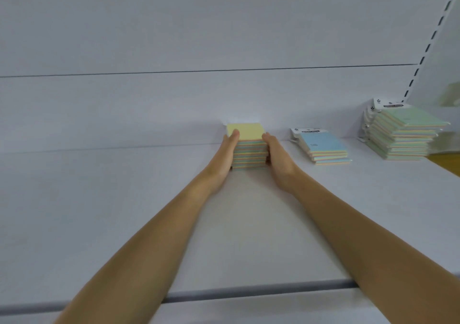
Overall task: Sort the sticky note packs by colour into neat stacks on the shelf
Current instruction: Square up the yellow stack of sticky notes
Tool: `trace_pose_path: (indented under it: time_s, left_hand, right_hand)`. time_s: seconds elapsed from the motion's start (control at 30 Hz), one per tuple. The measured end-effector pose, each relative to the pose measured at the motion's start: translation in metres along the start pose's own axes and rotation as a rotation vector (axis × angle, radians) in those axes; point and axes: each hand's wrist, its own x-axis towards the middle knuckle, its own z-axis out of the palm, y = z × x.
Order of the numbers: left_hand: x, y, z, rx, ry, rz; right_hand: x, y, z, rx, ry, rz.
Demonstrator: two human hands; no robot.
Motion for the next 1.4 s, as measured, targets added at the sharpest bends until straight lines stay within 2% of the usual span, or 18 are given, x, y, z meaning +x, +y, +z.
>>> trace_pose_path:
  time_s: [0.2,0.3,0.4,0.5,0.6,0.77,0.87,1.2,1.33,1.4]
  left_hand:
    - [-0.001,-0.003,0.005,0.087,0.009,-0.01]
    - [-0.008,-0.001,0.005,0.166,0.007,0.051]
    - [-0.016,0.001,-0.002,0.24,-0.02,0.118]
    - [-0.011,-0.004,-0.009,0.345,-0.066,0.106]
    - [-0.01,-0.008,-0.01,0.452,-0.078,0.099]
    - [-0.003,-0.015,-0.015,0.569,-0.006,0.109]
    - [0.001,-0.017,-0.014,0.689,-0.001,0.145]
    - [0.0,-0.017,-0.011,0.813,0.084,0.199]
    - [0.002,-0.014,-0.012,0.686,0.095,0.158]
    - [0.005,-0.011,-0.012,0.612,0.164,0.147]
  right_hand:
    - [-0.004,-0.002,-0.001,-0.019,-0.003,0.001]
    - [-0.009,-0.005,-0.002,-0.179,0.01,-0.018]
    - [-0.014,-0.003,-0.009,-0.397,0.015,-0.112]
    - [-0.011,0.001,-0.011,-0.575,-0.037,-0.109]
    - [-0.011,0.001,-0.01,-0.656,-0.042,-0.076]
    - [-0.013,0.002,-0.011,-0.724,0.04,-0.043]
    - [-0.008,0.006,-0.011,-0.798,0.007,-0.082]
    - [-0.008,0.009,-0.012,-0.945,0.068,-0.116]
    - [-0.005,0.009,-0.011,-0.797,0.14,-0.086]
    - [-0.005,0.007,-0.01,-0.678,0.187,-0.103]
